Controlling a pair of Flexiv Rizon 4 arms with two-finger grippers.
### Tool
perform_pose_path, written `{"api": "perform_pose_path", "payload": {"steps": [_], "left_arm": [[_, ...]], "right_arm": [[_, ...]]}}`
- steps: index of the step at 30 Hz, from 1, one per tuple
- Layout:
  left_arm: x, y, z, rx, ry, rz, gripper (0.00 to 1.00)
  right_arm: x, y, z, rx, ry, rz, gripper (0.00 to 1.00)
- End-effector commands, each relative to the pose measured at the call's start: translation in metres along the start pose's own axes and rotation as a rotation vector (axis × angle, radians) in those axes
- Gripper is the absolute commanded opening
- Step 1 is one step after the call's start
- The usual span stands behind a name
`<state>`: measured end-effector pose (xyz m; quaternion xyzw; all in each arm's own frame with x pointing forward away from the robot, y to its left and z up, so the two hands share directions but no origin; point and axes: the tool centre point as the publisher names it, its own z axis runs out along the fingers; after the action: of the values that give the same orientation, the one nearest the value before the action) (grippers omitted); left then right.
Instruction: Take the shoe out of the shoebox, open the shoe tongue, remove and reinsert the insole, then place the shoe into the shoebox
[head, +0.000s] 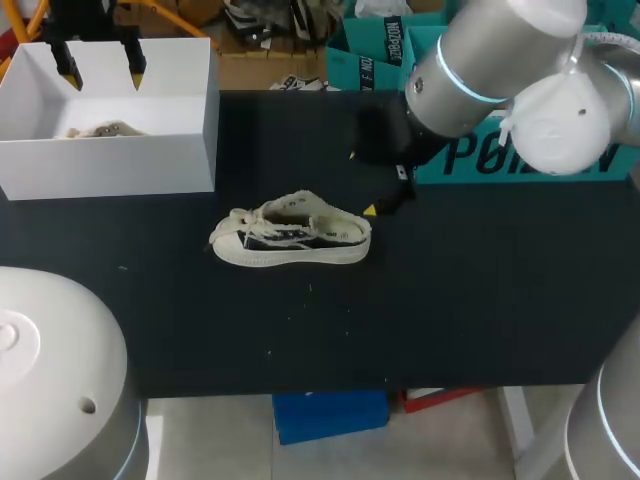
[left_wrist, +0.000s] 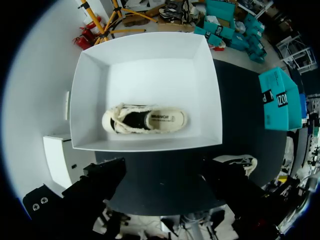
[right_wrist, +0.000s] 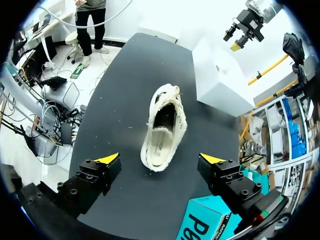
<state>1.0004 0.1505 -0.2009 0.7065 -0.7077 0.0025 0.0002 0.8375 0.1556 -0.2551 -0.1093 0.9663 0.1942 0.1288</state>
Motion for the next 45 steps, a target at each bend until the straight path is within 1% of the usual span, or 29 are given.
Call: {"api": "perform_pose_path", "payload": {"steps": [1,31,34,37,45], "left_arm": [[0.000,0.000,0.000,-0.002,-0.001,0.000,1.00],[0.000,0.000,0.000,-0.002,-0.001,0.000,1.00],[0.000,0.000,0.000,-0.002,-0.001,0.000,1.00],[0.000,0.000,0.000,-0.002,-0.001,0.000,1.00],[0.000,0.000,0.000,-0.002,-0.001,0.000,1.00]], "right_arm": [[0.001,-0.002,0.002,-0.030,-0.002,-0.001,1.00],[0.001,-0.002,0.002,-0.030,-0.002,-0.001,1.00],[0.010,-0.007,0.003,-0.055,0.003,0.024,1.00],[0.015,-0.011,0.009,-0.098,0.009,0.056,1.00],[0.015,-0.025,0.032,-0.153,-0.052,0.147,1.00]]}}
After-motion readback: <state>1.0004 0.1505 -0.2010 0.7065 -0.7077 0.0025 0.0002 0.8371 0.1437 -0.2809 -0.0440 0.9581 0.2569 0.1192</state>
